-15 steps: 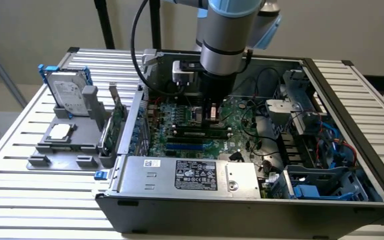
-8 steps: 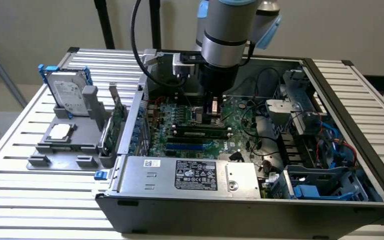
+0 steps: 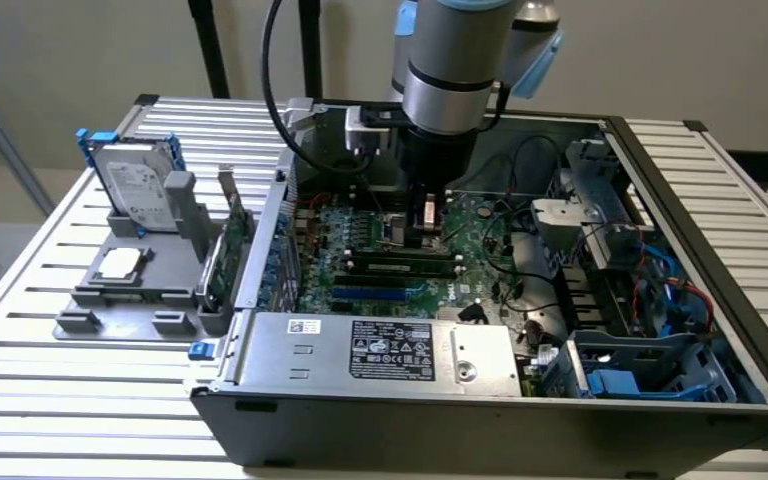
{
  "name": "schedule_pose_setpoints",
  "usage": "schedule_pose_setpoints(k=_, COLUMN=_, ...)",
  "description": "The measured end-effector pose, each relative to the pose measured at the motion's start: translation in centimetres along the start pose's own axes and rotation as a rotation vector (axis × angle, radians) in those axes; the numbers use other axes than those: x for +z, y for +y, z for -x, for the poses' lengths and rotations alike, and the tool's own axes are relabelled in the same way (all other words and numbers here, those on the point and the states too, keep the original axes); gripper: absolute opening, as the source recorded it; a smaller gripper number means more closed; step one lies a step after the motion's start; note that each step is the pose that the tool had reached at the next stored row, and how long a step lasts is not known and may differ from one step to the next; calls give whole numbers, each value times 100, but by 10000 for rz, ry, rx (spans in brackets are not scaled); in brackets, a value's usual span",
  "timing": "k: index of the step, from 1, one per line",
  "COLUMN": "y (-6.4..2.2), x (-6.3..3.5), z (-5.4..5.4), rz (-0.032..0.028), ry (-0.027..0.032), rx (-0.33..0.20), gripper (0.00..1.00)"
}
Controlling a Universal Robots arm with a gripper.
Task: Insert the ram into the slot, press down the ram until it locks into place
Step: 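Press down the ram until it locks into place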
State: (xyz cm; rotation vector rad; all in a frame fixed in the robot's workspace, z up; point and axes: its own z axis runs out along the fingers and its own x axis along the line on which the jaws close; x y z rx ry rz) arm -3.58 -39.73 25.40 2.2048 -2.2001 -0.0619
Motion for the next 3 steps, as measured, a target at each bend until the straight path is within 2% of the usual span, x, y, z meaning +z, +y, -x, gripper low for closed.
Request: schedule_pose_setpoints(k=3, y=0, x=0, z=0, rz=0, ry=0, rx=0, gripper=11)
